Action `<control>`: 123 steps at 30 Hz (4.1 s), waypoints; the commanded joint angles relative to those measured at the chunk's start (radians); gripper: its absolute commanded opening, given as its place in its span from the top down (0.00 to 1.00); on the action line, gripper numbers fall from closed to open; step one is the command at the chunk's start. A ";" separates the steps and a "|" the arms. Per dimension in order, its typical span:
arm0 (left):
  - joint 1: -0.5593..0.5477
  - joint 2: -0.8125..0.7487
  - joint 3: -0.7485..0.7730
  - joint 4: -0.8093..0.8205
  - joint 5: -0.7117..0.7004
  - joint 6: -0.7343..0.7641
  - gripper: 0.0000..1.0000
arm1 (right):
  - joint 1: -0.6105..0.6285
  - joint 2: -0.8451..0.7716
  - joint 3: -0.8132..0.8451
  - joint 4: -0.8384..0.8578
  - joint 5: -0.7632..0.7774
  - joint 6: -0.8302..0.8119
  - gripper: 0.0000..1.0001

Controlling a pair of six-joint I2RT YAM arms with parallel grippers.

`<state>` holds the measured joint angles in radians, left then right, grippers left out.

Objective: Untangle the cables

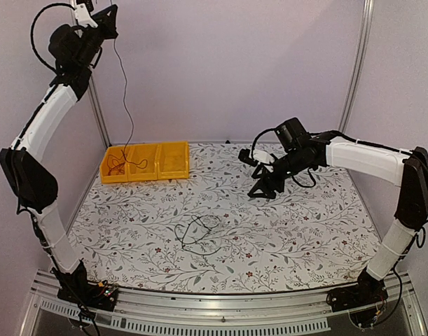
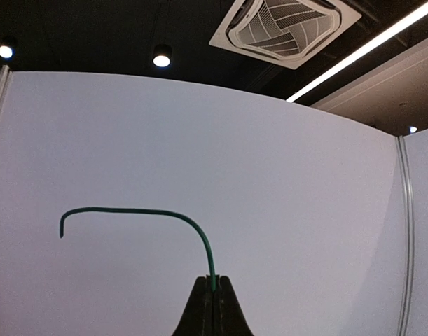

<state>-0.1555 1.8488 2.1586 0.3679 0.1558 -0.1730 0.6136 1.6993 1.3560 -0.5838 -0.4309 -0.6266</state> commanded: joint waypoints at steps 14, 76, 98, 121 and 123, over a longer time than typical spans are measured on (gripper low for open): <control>0.076 0.053 -0.184 -0.006 -0.002 0.005 1.00 | -0.005 -0.005 0.002 0.007 0.015 -0.016 0.22; -0.026 0.150 -0.938 -0.063 -0.077 -0.135 1.00 | -0.005 0.007 -0.068 -0.045 0.024 -0.044 0.22; -0.024 0.083 -0.676 -0.639 -0.072 -0.089 0.61 | -0.003 0.029 -0.048 -0.029 0.004 -0.040 0.22; -0.185 -0.392 -0.863 -0.650 -0.014 0.092 0.67 | 0.027 -0.025 -0.001 -0.102 -0.076 -0.123 0.35; -0.265 -0.450 -0.923 -0.649 -0.014 0.137 0.65 | 0.042 -0.034 0.001 -0.103 -0.083 -0.133 0.38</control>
<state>-0.2737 1.5391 1.3106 -0.3374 0.1040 -0.1654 0.6285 1.7153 1.3231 -0.6559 -0.4675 -0.7174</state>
